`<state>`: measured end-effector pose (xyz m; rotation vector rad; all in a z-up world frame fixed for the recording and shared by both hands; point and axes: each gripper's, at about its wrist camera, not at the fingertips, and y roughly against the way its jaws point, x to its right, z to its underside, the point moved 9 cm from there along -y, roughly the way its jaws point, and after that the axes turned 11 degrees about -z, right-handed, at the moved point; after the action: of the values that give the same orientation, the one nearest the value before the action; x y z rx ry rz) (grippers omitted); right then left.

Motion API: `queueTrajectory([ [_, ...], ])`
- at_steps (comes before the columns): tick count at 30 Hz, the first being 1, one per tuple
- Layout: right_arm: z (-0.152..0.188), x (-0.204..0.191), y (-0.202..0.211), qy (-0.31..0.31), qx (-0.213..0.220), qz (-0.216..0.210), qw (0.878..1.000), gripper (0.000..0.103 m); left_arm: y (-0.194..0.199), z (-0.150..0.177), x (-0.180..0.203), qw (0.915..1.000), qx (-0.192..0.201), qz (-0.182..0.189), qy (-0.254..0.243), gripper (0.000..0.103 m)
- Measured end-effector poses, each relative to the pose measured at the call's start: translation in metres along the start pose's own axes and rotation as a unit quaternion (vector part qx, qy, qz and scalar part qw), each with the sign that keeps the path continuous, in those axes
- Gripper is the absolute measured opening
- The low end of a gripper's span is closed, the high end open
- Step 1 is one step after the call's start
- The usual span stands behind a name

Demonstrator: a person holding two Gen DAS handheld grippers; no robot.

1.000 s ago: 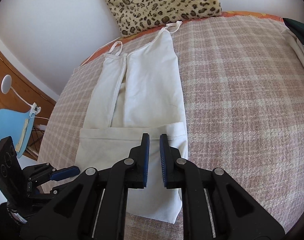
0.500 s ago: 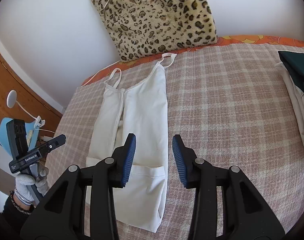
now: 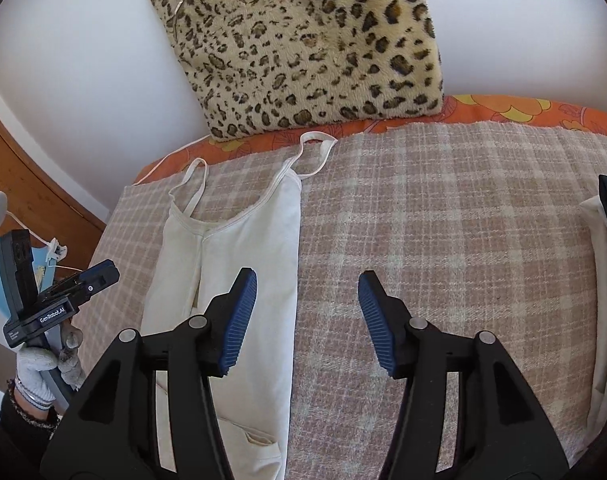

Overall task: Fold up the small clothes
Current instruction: 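Move both grippers toward the camisole straps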

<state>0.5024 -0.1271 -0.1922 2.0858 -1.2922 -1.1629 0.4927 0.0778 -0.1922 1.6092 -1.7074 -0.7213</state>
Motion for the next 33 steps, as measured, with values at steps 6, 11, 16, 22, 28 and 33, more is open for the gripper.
queueTrajectory([
  [6, -0.012, 0.007, -0.022, 0.011, -0.011, 0.01, 1.0, 0.058, -0.008, -0.009, 0.007, 0.9996, 0.014, -0.009, -0.023, 0.052],
  [11, -0.011, 0.01, -0.035, 0.01, -0.023, 0.014, 1.0, 0.062, -0.024, -0.009, 0.004, 0.9998, -0.008, 0.017, -0.005, 0.059],
  [16, -0.01, 0.011, -0.049, 0.004, -0.052, -0.004, 0.999, 0.062, -0.043, -0.009, -0.007, 0.9964, -0.037, 0.062, 0.043, 0.059],
  [22, -0.02, 0.007, -0.067, -0.03, -0.059, -0.053, 0.996, 0.062, -0.065, -0.013, -0.011, 0.9869, -0.064, 0.114, 0.095, 0.058],
  [28, -0.032, 0.003, -0.092, -0.046, -0.067, -0.064, 0.995, 0.062, -0.078, -0.023, -0.014, 0.986, -0.056, 0.116, 0.106, 0.056],
  [33, -0.042, 0.0, -0.11, -0.049, -0.068, -0.067, 0.994, 0.062, -0.086, -0.03, -0.008, 0.9869, -0.056, 0.113, 0.101, 0.047],
])
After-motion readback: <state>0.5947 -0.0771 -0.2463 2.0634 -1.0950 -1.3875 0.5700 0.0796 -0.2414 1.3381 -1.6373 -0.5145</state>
